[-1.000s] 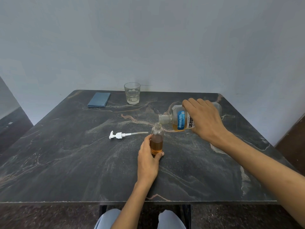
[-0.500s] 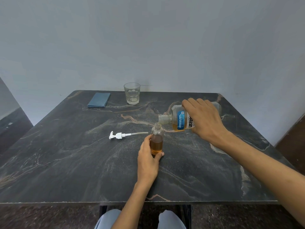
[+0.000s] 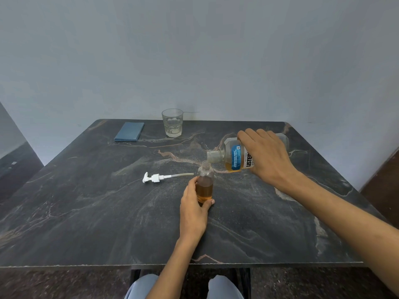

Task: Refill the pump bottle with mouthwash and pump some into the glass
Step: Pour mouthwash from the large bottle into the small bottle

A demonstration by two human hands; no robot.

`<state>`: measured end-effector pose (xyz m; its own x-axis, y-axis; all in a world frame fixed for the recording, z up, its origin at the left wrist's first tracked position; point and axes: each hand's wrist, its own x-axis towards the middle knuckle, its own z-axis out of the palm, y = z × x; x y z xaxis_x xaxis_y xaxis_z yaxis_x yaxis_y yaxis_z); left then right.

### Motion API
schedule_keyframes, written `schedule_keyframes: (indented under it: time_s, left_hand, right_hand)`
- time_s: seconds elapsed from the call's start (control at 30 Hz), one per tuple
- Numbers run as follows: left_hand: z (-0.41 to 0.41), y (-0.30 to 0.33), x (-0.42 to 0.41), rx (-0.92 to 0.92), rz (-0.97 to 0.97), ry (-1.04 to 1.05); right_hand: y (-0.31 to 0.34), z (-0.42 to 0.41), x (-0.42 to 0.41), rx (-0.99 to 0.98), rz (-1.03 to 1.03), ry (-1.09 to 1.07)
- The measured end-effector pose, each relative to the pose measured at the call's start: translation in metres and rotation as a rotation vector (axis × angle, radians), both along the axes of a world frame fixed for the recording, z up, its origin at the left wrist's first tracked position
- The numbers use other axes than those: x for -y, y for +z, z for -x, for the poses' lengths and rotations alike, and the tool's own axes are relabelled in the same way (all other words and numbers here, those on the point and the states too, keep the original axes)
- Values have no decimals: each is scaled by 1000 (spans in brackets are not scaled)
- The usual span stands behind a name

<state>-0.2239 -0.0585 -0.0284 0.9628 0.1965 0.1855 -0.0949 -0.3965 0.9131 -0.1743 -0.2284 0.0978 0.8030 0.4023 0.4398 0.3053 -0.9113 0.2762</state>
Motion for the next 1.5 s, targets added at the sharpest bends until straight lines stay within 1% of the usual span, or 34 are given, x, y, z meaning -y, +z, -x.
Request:
schedule_keyframes:
  time_s: [1.1, 1.5]
  left_hand:
    - [0, 1, 0, 2, -31, 0]
    - [0, 2, -1, -15, -20, -1]
  right_hand:
    - [1, -2, -2, -30, 7, -18]
    - [2, 0, -3, -52, -19, -10]
